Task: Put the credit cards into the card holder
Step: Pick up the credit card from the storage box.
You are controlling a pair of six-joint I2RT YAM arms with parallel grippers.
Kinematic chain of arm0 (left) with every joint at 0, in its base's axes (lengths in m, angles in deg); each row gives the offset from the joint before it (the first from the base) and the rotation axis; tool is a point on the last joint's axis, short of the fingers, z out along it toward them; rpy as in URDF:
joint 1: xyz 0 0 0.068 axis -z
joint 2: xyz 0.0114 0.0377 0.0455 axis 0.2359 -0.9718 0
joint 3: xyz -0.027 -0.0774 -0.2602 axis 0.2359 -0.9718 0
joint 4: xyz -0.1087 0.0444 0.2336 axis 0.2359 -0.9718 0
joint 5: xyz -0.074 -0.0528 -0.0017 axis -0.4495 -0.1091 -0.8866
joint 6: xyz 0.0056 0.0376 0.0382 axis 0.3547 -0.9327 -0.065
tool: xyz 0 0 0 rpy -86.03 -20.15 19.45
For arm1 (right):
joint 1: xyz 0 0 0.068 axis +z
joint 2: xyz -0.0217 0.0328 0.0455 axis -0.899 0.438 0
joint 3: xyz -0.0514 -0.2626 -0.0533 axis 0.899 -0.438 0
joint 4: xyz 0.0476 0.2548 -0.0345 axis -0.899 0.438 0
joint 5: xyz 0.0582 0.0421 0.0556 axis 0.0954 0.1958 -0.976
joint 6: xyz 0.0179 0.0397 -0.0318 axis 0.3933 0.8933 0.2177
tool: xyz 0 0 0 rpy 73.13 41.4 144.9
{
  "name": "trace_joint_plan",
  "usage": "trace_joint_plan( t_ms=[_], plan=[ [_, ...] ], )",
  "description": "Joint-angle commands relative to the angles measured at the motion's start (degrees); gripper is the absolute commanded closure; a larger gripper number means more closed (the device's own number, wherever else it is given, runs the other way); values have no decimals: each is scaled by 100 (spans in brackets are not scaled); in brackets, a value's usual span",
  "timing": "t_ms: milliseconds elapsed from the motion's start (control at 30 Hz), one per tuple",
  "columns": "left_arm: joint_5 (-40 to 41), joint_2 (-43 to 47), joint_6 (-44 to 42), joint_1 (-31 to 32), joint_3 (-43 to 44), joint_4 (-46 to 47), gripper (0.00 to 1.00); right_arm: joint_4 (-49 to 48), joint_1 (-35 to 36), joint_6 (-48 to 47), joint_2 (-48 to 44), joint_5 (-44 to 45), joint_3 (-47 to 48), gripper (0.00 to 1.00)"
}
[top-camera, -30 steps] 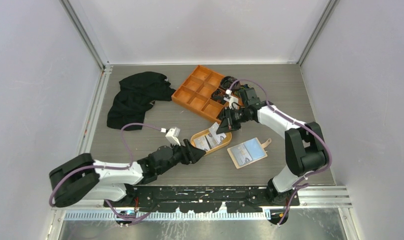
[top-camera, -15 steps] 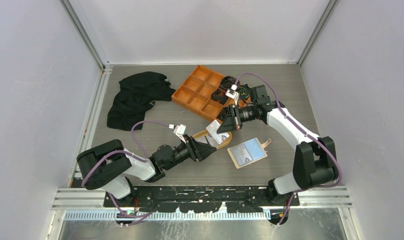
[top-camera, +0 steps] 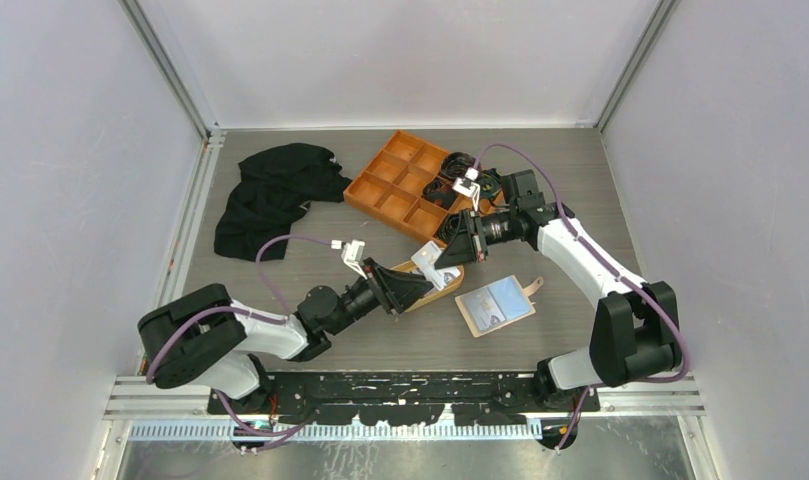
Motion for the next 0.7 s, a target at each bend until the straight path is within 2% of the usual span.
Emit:
trace_joint_plan(
  t_ms=[0, 367, 400, 433, 467, 500, 533, 600, 667],
  plan=[
    [71, 322, -185, -147, 184, 462, 54, 22, -15, -240, -340, -383, 29, 99],
    [-694, -24, 245, -379, 672, 462, 70, 430, 76, -785, -407, -513, 54, 99],
    [-737, -15, 222, -385, 702, 462, 78, 443, 77, -795, -395, -503, 60, 99],
    [-783, -5, 196, -398, 717, 462, 92, 473, 73, -825, -385, -481, 69, 99],
    [-811, 1, 184, -409, 715, 462, 99, 532, 77, -889, -387, -450, 82, 98],
    [-827, 40, 168, -418, 689, 462, 100, 620, 74, -975, -388, -384, 111, 96],
    [-822, 67, 137, -422, 641, 462, 100, 761, 72, -1110, -397, -268, 164, 87],
    [-791, 178, 68, -458, 473, 462, 100, 1311, 77, -1642, -438, 55, 377, 64],
    [-764, 311, 12, -525, 206, 441, 100, 2214, 77, -2754, -516, 473, 692, 45]
  ],
)
